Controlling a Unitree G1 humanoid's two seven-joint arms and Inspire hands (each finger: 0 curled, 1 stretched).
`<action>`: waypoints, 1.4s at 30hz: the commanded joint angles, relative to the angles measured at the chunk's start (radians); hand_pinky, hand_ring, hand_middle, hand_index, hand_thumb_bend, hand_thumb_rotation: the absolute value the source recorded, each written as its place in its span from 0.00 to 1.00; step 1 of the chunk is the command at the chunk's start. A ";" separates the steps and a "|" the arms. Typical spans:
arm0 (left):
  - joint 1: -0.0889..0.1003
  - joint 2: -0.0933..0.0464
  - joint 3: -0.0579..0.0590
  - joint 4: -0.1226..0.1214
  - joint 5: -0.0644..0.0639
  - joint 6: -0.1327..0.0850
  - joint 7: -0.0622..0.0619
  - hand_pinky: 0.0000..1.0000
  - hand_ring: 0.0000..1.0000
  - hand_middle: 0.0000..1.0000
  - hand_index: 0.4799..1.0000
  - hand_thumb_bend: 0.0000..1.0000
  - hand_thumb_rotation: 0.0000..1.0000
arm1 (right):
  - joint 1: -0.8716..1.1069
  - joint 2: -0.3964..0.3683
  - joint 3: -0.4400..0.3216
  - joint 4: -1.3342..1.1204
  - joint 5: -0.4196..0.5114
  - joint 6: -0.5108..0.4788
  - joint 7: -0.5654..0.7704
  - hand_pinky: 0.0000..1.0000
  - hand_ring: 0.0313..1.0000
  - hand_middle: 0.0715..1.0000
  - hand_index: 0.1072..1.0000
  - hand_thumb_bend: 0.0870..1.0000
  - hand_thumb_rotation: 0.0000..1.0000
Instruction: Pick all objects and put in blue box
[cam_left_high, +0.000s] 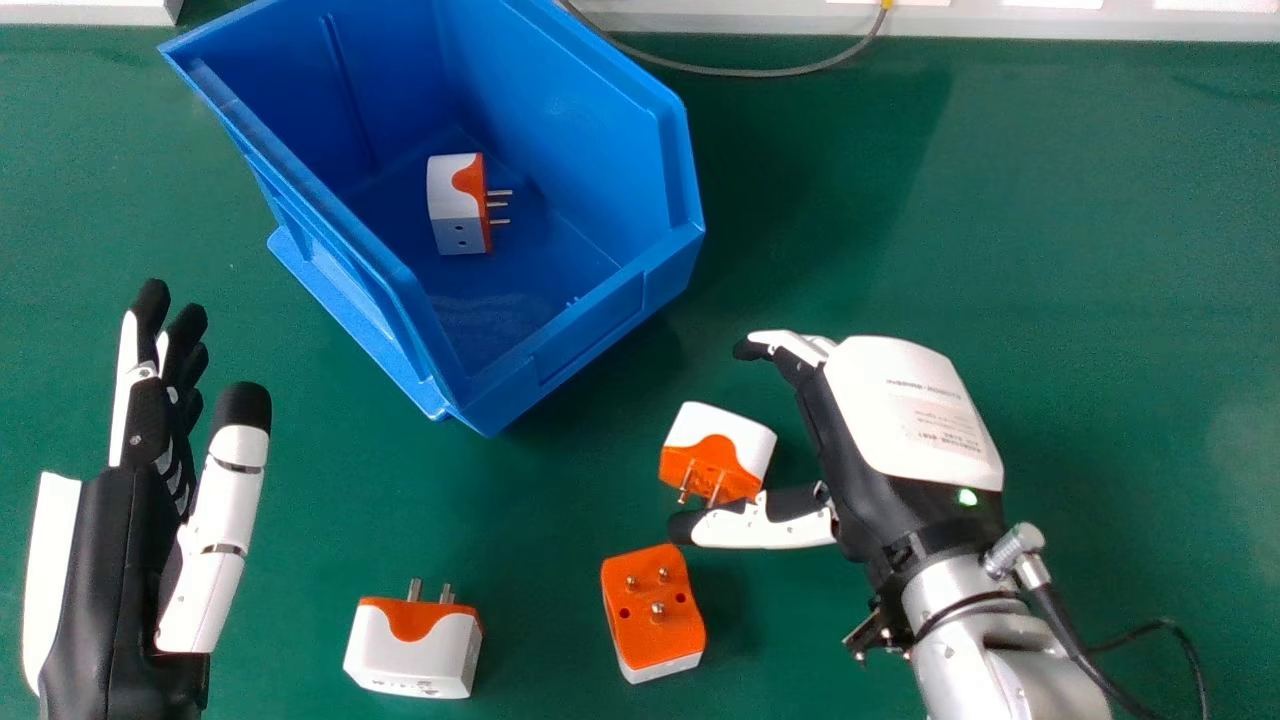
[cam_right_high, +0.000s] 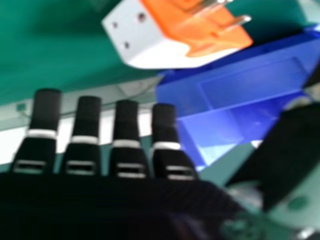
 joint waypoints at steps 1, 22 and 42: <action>-0.003 0.004 0.003 0.001 -0.016 -0.024 -0.006 0.99 0.96 0.96 0.97 0.42 0.92 | -0.025 0.005 0.002 -0.001 -0.001 0.011 -0.007 0.65 0.76 0.78 0.74 0.77 0.43; -0.011 -0.001 0.002 -0.005 -0.030 -0.009 -0.014 1.00 0.97 0.97 0.98 0.41 0.91 | -0.141 -0.017 0.050 0.128 -0.009 0.096 0.018 0.66 0.76 0.79 0.74 0.73 0.44; 0.004 -0.005 -0.002 -0.031 -0.025 0.017 -0.011 1.00 0.97 0.97 0.97 0.42 0.91 | -0.207 -0.031 0.096 0.198 -0.011 0.133 0.047 0.69 0.78 0.80 0.73 0.74 0.42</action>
